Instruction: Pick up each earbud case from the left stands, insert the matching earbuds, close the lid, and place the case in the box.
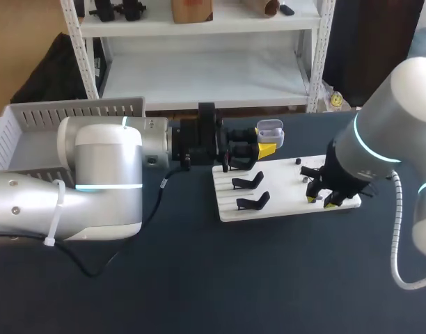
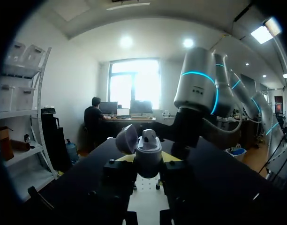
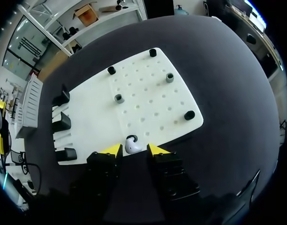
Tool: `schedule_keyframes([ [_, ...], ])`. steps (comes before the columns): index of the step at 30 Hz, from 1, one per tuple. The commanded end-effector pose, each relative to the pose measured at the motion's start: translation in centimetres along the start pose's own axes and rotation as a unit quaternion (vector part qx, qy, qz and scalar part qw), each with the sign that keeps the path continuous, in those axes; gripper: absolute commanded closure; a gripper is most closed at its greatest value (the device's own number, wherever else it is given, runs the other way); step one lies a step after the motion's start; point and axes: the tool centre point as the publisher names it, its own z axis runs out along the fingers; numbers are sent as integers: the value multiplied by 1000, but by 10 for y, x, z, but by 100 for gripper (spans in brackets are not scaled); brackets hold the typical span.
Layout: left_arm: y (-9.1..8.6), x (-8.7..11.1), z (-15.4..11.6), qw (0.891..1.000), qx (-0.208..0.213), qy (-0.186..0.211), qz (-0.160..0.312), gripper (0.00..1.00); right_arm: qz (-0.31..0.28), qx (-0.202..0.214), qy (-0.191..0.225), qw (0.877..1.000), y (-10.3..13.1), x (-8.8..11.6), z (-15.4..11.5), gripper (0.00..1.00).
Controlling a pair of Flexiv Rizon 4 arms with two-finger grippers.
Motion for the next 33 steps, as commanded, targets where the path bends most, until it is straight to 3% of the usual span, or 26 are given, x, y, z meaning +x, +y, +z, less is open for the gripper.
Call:
schedule_keyframes([
  [1,0,0,1,1000,-1,-1,0,100,-9,2,2,1000,3,-2,2,69],
  [14,0,0,1,1000,-1,-1,0,100,-16,5,4,1000,4,-3,3,80],
  [17,0,0,1,1000,-1,-1,0,100,-16,7,4,1000,4,-3,4,89],
  [19,0,0,1,1000,-1,-1,0,100,-15,7,4,1000,5,-3,4,100],
  [24,0,0,1,1000,-1,-1,0,100,-6,6,1,1000,7,-4,-1,100],
  [33,0,0,1,1000,-1,-1,0,100,-10,12,-1,1000,17,-2,-33,100],
])
